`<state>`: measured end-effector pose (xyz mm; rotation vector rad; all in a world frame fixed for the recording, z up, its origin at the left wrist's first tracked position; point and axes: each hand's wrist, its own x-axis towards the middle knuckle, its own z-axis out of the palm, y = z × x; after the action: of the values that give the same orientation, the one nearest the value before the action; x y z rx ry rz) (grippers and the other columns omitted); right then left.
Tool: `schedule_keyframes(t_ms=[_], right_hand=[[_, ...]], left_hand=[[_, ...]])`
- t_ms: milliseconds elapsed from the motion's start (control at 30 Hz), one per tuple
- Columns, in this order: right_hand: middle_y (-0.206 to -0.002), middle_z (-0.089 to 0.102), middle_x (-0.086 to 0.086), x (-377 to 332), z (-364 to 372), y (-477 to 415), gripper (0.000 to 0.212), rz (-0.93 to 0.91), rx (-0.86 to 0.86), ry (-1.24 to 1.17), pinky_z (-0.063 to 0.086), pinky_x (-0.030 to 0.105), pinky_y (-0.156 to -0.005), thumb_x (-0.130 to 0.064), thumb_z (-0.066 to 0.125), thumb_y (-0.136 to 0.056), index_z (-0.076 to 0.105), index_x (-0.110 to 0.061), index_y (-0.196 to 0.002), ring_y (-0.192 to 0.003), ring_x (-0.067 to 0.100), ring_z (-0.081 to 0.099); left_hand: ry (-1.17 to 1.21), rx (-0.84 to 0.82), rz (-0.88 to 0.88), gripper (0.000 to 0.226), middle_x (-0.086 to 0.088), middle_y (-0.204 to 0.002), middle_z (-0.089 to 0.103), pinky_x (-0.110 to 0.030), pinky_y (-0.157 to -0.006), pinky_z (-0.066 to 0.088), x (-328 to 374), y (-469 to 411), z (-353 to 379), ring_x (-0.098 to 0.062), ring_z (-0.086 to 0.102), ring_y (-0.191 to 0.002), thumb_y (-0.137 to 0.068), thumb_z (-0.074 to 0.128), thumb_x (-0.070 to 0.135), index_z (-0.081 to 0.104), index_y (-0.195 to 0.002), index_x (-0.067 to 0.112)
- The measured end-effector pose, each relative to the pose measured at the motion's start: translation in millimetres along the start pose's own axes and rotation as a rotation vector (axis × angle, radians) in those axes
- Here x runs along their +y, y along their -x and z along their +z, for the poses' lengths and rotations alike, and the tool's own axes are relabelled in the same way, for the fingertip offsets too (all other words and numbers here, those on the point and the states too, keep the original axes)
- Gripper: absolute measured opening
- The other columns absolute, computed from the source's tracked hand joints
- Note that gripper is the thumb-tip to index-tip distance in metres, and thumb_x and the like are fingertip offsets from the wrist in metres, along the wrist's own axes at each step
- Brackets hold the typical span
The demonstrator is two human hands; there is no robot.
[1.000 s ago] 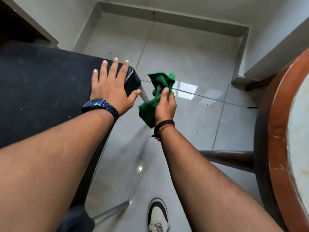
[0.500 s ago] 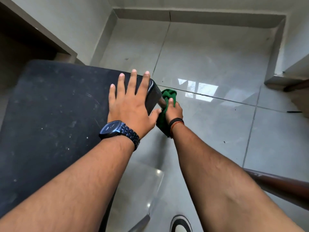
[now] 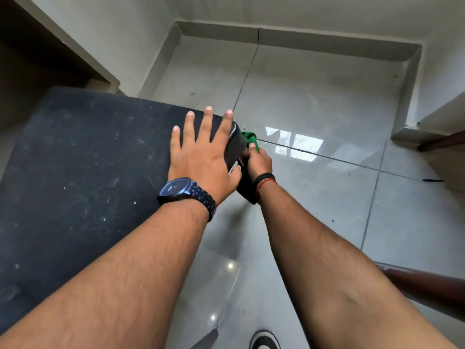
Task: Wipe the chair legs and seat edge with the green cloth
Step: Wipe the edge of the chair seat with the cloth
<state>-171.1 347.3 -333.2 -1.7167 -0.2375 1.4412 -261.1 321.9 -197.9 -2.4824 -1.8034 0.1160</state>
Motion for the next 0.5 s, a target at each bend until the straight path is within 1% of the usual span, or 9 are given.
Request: schedule_keyframes(t_ms=[67,100,167,233,333,400,433,467,500], right_hand=[[-0.087,0.073,-0.001,-3.4,6.4,20.0,0.026,-0.111,0.045,-0.197,0.052,0.05,-0.1,-0.038,0.051,-0.093,0.069,-0.023,-0.083,-0.089,0.023,0.067],[-0.085,0.072,-0.002,-4.6,9.5,30.9,0.024,-0.189,0.072,-0.284,0.053,0.049,-0.098,-0.038,0.052,-0.091,0.069,-0.025,-0.08,-0.088,0.021,0.066],[-0.092,0.071,-0.001,-2.8,16.3,44.3,0.023,-0.323,0.127,-0.381,0.054,0.042,-0.094,-0.038,0.052,-0.091,0.07,-0.024,-0.088,-0.092,0.019,0.064],[-0.1,0.07,0.004,1.4,21.4,51.4,0.029,-0.365,0.158,-0.401,0.052,0.037,-0.09,-0.035,0.05,-0.096,0.069,-0.014,-0.103,-0.094,0.018,0.062],[-0.12,0.067,0.015,6.6,17.3,37.8,0.042,-0.205,0.179,-0.214,0.045,0.026,-0.087,-0.038,0.039,-0.102,0.062,-0.007,-0.12,-0.106,0.027,0.06],[-0.137,0.059,0.019,2.5,1.8,22.7,0.05,-0.035,0.108,-0.013,0.041,0.031,-0.099,-0.04,0.032,-0.103,0.057,-0.005,-0.13,-0.124,0.033,0.055],[-0.14,0.056,0.019,-0.7,-6.1,19.0,0.051,0.009,0.043,0.068,0.04,0.031,-0.103,-0.039,0.032,-0.103,0.055,-0.004,-0.133,-0.128,0.032,0.053],[-0.139,0.058,0.018,-4.4,-10.8,17.1,0.049,0.011,0.004,0.096,0.04,0.03,-0.102,-0.036,0.034,-0.103,0.055,-0.004,-0.133,-0.125,0.031,0.055],[-0.13,0.064,0.016,-7.8,-10.9,18.3,0.044,-0.022,-0.012,0.044,0.044,0.028,-0.097,-0.032,0.038,-0.103,0.058,-0.003,-0.129,-0.114,0.028,0.06]], left_hand=[[0.002,0.002,-0.001,0.095,-0.006,-0.16,0.015,-0.052,-0.116,0.011,-0.1,-0.3,-0.9,-0.035,0.01,-0.145,-0.074,0.06,0.049,0.007,-0.151,0.032],[0.001,0.003,-0.005,0.095,-0.006,-0.16,0.014,-0.052,-0.116,0.01,0.3,-0.1,-1.5,-0.034,0.009,-0.145,-0.074,0.06,0.049,0.007,-0.151,0.032],[0.003,-0.001,-0.012,0.094,-0.005,-0.16,0.013,-0.052,-0.116,0.009,0.5,0.1,-1.3,-0.034,0.008,-0.146,-0.074,0.06,0.049,0.007,-0.151,0.033],[0.019,-0.002,-0.016,0.092,-0.005,-0.161,0.013,-0.052,-0.116,0.008,0.7,0.5,-0.1,-0.034,0.008,-0.146,-0.075,0.058,0.049,0.008,-0.151,0.033],[0.03,0.005,-0.021,0.092,-0.005,-0.161,0.013,-0.052,-0.117,0.007,0.1,-0.6,1.5,-0.033,0.007,-0.146,-0.075,0.058,0.047,0.009,-0.151,0.034],[0.033,0.004,-0.022,0.093,-0.004,-0.161,0.012,-0.052,-0.117,0.007,-0.1,-0.7,1.1,-0.033,0.007,-0.146,-0.073,0.059,0.045,0.009,-0.15,0.034],[0.031,0.003,-0.018,0.093,-0.004,-0.161,0.012,-0.052,-0.117,0.007,0.6,-0.7,1.3,-0.033,0.007,-0.146,-0.073,0.059,0.045,0.008,-0.15,0.034],[0.028,0.002,-0.014,0.093,-0.004,-0.161,0.012,-0.052,-0.117,0.007,1.4,-1.2,1.4,-0.034,0.007,-0.146,-0.074,0.059,0.045,0.008,-0.15,0.034],[0.029,0.0,-0.012,0.093,-0.004,-0.161,0.012,-0.052,-0.117,0.007,2.0,-1.0,1.1,-0.034,0.007,-0.146,-0.074,0.059,0.045,0.008,-0.15,0.034]])
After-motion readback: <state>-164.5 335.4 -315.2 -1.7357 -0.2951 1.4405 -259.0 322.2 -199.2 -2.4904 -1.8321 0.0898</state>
